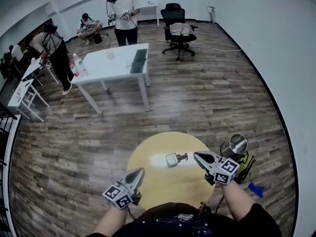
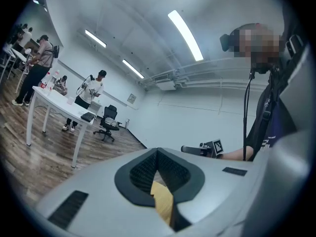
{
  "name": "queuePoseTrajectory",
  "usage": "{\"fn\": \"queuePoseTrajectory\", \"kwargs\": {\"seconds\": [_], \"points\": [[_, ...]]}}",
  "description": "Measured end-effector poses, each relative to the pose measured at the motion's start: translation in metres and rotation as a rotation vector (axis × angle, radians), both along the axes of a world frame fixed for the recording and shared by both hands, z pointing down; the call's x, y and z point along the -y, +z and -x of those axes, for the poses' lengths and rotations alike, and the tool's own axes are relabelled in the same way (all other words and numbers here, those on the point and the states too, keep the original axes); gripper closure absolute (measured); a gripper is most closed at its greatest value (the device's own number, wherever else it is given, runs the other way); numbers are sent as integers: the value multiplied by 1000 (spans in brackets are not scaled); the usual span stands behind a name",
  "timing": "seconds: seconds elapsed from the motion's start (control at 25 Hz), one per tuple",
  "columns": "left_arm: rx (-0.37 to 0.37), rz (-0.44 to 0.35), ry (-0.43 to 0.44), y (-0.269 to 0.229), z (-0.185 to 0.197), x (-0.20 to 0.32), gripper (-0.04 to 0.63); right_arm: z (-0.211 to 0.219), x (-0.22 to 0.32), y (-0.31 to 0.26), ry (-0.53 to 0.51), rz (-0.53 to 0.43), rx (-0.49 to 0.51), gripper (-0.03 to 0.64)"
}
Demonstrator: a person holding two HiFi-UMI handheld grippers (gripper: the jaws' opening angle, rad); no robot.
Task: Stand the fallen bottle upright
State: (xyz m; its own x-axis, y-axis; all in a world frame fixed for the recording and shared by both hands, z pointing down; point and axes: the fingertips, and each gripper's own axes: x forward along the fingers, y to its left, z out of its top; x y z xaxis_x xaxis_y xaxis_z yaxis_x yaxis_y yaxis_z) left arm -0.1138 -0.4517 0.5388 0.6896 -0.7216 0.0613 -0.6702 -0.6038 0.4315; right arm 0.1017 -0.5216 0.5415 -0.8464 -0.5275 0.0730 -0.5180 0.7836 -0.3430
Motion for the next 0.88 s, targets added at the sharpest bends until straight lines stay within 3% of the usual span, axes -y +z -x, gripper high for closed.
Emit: {"fn": "queuePoseTrajectory", "kwargs": {"seconds": [0.32, 0.64, 0.88], "points": [[-6, 121, 8, 96, -3, 24, 589, 18, 27, 112, -25, 41, -104, 586], [-25, 230, 23, 182, -18, 47, 589, 20, 66, 219, -24, 38, -251, 406], [-38, 268, 32, 220, -26, 50, 589, -3, 86, 281, 79, 107, -304, 383]]}}
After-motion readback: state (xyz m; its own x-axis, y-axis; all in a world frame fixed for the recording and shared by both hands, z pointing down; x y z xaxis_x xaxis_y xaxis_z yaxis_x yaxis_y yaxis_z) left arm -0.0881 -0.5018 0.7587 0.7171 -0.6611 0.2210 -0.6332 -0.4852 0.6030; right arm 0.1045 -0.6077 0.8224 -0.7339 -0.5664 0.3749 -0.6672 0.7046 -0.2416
